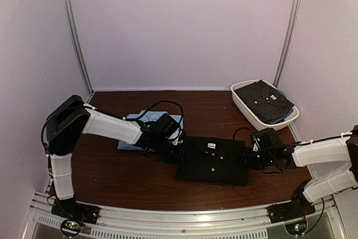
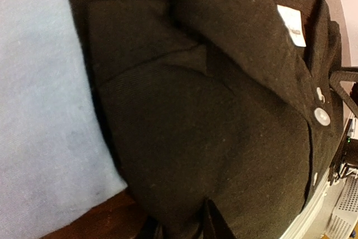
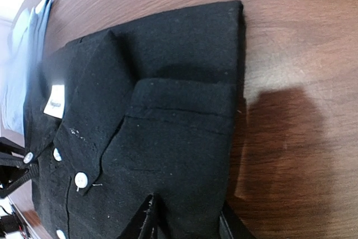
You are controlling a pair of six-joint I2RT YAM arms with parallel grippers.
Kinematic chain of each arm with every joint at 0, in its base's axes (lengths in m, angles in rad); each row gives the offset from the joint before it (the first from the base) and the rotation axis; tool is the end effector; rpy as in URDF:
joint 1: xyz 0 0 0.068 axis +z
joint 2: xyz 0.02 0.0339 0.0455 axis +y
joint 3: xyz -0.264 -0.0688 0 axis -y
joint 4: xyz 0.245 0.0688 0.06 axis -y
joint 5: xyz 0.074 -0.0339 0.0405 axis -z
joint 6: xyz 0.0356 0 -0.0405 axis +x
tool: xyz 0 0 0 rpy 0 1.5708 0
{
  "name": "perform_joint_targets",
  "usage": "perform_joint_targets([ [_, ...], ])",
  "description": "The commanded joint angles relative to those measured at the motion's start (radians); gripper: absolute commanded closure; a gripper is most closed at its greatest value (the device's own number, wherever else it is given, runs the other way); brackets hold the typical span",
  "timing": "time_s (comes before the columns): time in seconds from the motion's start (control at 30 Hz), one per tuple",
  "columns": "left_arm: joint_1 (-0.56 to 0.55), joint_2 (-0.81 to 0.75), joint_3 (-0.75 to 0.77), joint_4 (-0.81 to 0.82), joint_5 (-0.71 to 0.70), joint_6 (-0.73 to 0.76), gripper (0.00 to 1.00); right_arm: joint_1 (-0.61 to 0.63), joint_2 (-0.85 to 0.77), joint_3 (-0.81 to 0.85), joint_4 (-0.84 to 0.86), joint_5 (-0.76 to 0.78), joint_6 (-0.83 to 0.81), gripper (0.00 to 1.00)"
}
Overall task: Fold and stack the long sleeve shirts
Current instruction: Pick up the square-folded shirt from the center of the board.
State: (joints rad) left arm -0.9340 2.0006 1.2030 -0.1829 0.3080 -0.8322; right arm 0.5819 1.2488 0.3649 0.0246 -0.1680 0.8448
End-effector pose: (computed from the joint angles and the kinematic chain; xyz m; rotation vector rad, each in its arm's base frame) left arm 0.2316 -0.3313 0.1304 0.2790 2.8358 -0.9491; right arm 0.1717 0.1201 0.1299 0.2597 2.5841 0.7964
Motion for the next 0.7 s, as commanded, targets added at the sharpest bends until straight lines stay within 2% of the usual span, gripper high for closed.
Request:
perform_joint_targets([
  [0.0, -0.014, 0.023, 0.034, 0.0, -0.007, -0.007, 0.83, -0.006, 0.013, -0.014, 0.059, -0.032, 0.002, 0.74],
  [0.17, -0.019, 0.021, 0.067, 0.001, -0.004, -0.003, 1.0, -0.005, 0.001, 0.007, 0.038, -0.032, -0.002, 0.91],
  [0.27, -0.026, 0.019, 0.095, -0.005, -0.005, -0.002, 1.0, -0.006, -0.033, 0.022, 0.005, -0.018, -0.008, 1.0],
  [0.67, -0.034, -0.05, 0.157, -0.037, -0.04, 0.015, 1.0, -0.006, -0.164, 0.07, -0.112, 0.033, -0.023, 1.0],
])
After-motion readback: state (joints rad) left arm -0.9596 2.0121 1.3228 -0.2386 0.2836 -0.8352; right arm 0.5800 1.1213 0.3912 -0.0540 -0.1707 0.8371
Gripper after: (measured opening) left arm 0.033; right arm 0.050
